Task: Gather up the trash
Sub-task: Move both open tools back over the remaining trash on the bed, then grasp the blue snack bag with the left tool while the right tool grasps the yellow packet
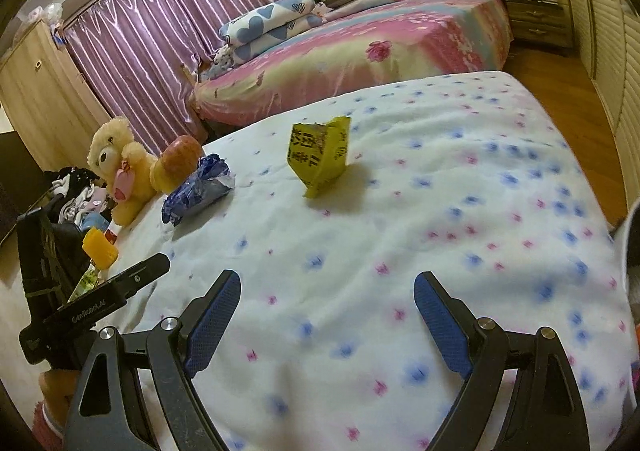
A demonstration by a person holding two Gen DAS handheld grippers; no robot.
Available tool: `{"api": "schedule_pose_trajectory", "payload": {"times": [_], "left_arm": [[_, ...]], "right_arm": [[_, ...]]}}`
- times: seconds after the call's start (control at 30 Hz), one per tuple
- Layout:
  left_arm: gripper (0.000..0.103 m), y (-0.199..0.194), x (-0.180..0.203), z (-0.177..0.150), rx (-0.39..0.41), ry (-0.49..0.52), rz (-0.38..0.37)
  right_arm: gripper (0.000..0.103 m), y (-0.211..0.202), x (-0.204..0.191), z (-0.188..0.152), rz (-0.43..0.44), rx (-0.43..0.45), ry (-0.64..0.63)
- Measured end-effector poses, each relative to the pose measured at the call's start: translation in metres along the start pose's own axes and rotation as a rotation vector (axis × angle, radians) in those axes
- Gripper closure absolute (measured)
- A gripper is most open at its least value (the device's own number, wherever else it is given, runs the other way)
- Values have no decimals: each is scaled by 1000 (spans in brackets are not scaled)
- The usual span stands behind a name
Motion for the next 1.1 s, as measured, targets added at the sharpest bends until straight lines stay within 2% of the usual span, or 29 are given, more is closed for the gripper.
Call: {"api": "schedule_pose_trajectory", "payload": {"times": [0.27,0.7,0.83,0.87,0.93,1.0,1.03,1.1], "left_arm": [[24,30,-13,29,21,23,37],[23,70,3,54,28,100,-8],[27,71,8,56,42,104,-14],[29,71,9,56,45,100,-20],[48,71,11,55,42,101,-30],[54,72,14,53,30,115,-37],[57,71,17,52,33,128,-30],[60,67,22,49,49,151,-25]], "right_arm": [[13,27,4,19,8,-7,23],[13,56,19,50,6,27,67],[14,62,19,55,0,29,58],[16,63,18,57,0,32,55],[24,65,18,59,0,34,48],[39,67,18,59,-6,28,45],[51,69,19,60,-8,20,45],[59,69,18,59,11,18,39]]}}
Point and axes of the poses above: each gripper's, at about its wrist camera, not at the fingertips, and y roughly the way its jaws point, x to its right, z to its top, the point moved 1 cm from there along y, roughly the way its jaws point, and after that the axes turned 14 degrees about z, right-handed, at the moved point
